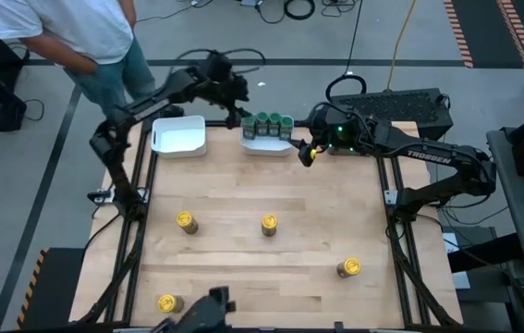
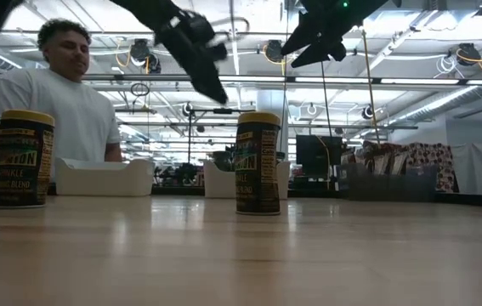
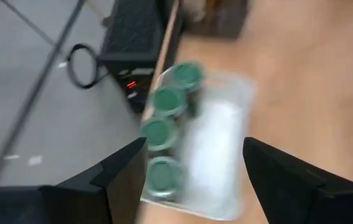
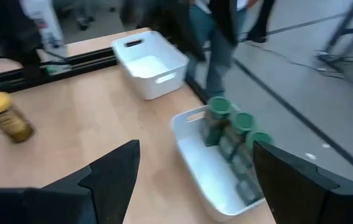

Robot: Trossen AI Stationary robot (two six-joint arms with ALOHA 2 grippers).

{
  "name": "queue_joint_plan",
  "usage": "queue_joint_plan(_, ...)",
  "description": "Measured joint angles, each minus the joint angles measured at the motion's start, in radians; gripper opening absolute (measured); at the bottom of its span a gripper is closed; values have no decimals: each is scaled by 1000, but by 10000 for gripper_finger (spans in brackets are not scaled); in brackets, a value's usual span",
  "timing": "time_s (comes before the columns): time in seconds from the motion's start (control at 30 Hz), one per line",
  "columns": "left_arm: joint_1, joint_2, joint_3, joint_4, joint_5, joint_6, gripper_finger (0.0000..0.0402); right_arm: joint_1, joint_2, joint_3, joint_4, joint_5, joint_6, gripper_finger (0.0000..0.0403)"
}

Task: Sort spices by type
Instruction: Put the top right yellow seasoning bottle into the left white bin

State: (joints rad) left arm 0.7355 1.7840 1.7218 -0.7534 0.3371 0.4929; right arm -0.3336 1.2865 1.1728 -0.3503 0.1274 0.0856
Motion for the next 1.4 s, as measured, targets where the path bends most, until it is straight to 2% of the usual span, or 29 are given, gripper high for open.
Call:
queue_joint_plan(0.1, -9, -85, 0, -66, 93, -94, 267, 14, 0, 0, -1, -53, 6, 290)
queue_joint_plan(0.27, -136, -215, 0, -201, 93, -183, 267, 61, 0, 0, -18, -81, -10, 290)
queue_joint_plan(0.43, -350, -285, -19, -233, -54, -343, 267, 110, -13, -1, -60, -81, -47, 290)
queue_joint_plan(0.6, -567, -295, -68, -232, -193, -523, 267, 167, -49, -1, -120, -81, -63, 290)
queue_joint_plan(0.8, -751, -288, -176, -50, -320, -608, 267, 247, -84, -1, -175, -80, -21, 290)
queue_joint_plan(0.93, -784, -259, -226, 60, -357, -614, 267, 292, -90, -1, -176, -74, 39, 290)
queue_joint_plan(1.1, -795, -199, -250, 141, -302, -619, 267, 342, -90, -1, -200, 10, 124, 290)
queue_joint_plan(1.23, -832, -136, -258, 143, -289, -602, 267, 385, -90, -1, -241, 83, 182, 290)
queue_joint_plan(1.4, -871, -66, -258, 172, -302, -551, 267, 436, -90, -1, -282, 116, 252, 290)
